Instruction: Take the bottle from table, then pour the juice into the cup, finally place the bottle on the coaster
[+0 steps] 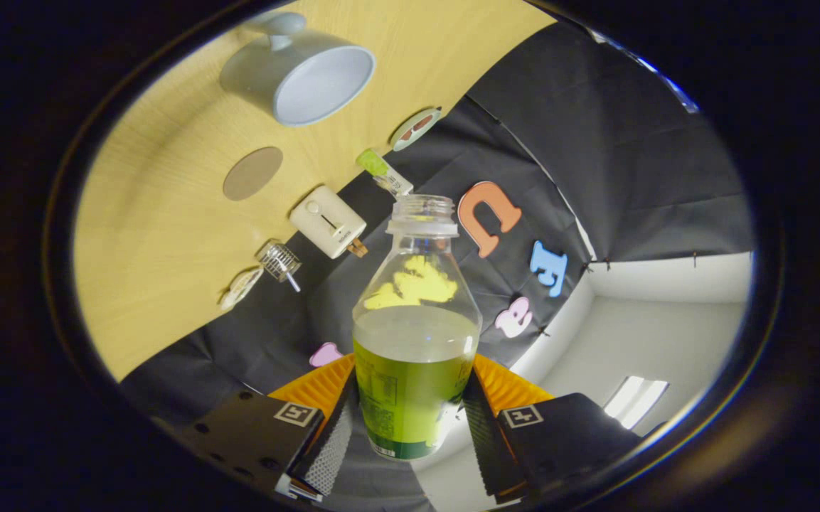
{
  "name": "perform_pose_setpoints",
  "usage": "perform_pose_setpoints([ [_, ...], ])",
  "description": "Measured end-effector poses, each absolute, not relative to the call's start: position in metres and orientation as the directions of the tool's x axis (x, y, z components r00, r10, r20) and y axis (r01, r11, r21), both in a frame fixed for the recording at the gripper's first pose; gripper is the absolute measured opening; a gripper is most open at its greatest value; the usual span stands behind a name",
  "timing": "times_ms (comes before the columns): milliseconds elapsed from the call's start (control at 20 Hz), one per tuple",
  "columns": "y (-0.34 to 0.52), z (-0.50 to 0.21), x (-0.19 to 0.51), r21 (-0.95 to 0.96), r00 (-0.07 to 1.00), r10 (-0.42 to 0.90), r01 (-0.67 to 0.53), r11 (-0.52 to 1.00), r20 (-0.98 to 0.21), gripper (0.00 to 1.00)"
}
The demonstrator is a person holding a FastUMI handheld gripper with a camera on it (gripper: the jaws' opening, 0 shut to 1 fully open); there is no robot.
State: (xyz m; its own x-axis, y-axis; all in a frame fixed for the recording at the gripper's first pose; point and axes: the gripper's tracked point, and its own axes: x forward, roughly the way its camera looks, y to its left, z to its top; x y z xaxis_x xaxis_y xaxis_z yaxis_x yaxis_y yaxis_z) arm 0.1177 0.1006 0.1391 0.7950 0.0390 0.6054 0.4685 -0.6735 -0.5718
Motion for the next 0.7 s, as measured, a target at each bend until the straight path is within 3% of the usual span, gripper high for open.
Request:
perform_pose_setpoints([
  [350, 0.082, 0.145, 0.118, -0.784, 0.812, -0.094, 0.516, -0.344, 0.576, 0.80],
  [700, 0.078, 0.153, 0.116, -0.847, 0.886, -0.249, 0.453, 0.278, 0.392, 0.80],
])
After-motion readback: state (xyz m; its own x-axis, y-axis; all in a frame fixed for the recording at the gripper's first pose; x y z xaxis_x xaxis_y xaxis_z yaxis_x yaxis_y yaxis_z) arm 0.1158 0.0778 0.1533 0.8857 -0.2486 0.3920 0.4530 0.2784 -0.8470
